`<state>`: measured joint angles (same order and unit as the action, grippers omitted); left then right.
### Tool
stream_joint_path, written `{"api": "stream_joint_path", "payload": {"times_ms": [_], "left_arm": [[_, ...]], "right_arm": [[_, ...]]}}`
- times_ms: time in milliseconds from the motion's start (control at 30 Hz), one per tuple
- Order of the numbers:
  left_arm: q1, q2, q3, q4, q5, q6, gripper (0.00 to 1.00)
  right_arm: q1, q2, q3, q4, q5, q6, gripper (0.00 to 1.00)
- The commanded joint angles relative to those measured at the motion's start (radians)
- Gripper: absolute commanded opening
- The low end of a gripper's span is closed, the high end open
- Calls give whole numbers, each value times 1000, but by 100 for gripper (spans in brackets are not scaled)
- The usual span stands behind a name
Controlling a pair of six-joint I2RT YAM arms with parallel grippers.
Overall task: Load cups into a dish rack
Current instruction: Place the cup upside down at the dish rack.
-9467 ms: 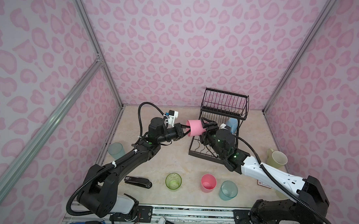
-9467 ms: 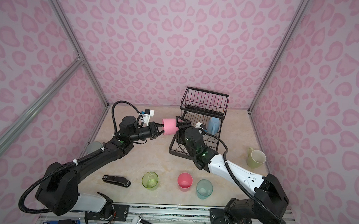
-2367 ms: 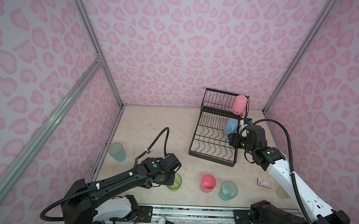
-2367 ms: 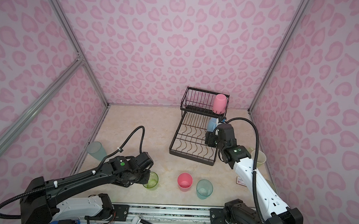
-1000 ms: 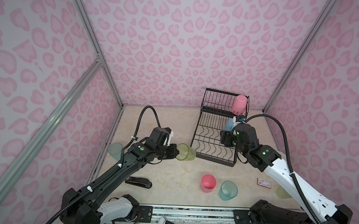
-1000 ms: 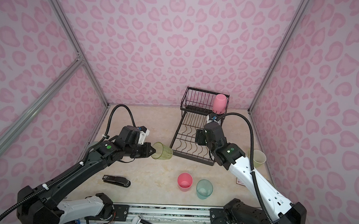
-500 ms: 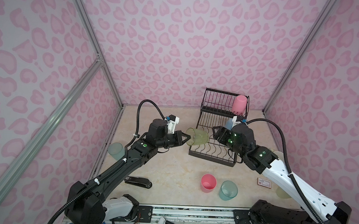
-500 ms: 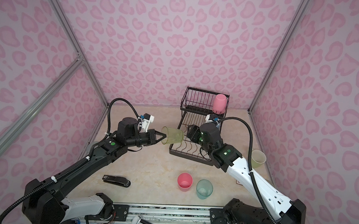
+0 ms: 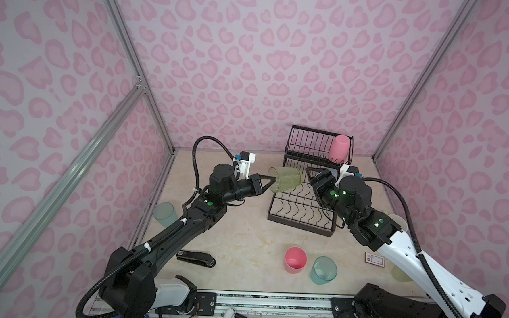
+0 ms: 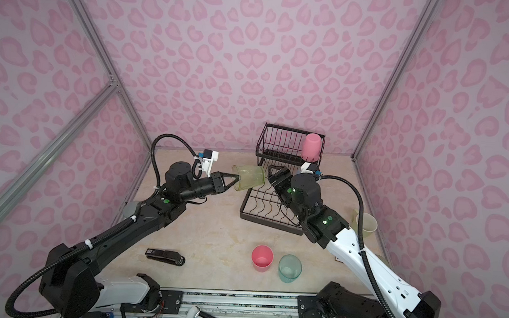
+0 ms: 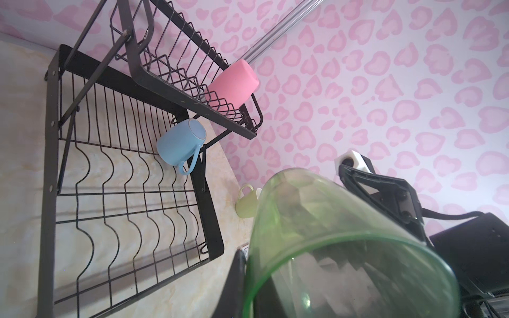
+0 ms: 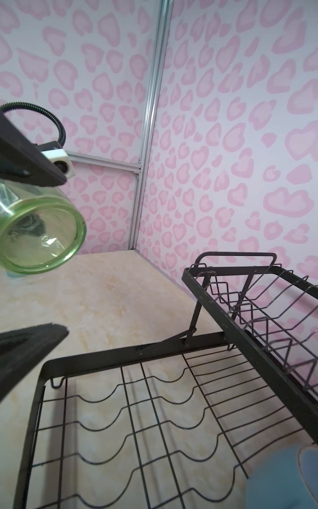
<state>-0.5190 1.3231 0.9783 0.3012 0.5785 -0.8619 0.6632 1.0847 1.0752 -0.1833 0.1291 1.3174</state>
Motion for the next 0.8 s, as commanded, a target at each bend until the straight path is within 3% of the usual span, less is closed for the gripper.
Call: {"api": "stream_joint_path", "payload": {"times_ms": [0,300,767], "left_arm": [[1,29,18,166,38,-13,9],[2,89,26,295,61,-49,9],[2,178,89,358,92,-68,9]], "right_arm": [[-4,-3,8,22,30,93,76],[-49,40,33,64,-38,224,76],[-70,145,91,146,-138,279,76]]}}
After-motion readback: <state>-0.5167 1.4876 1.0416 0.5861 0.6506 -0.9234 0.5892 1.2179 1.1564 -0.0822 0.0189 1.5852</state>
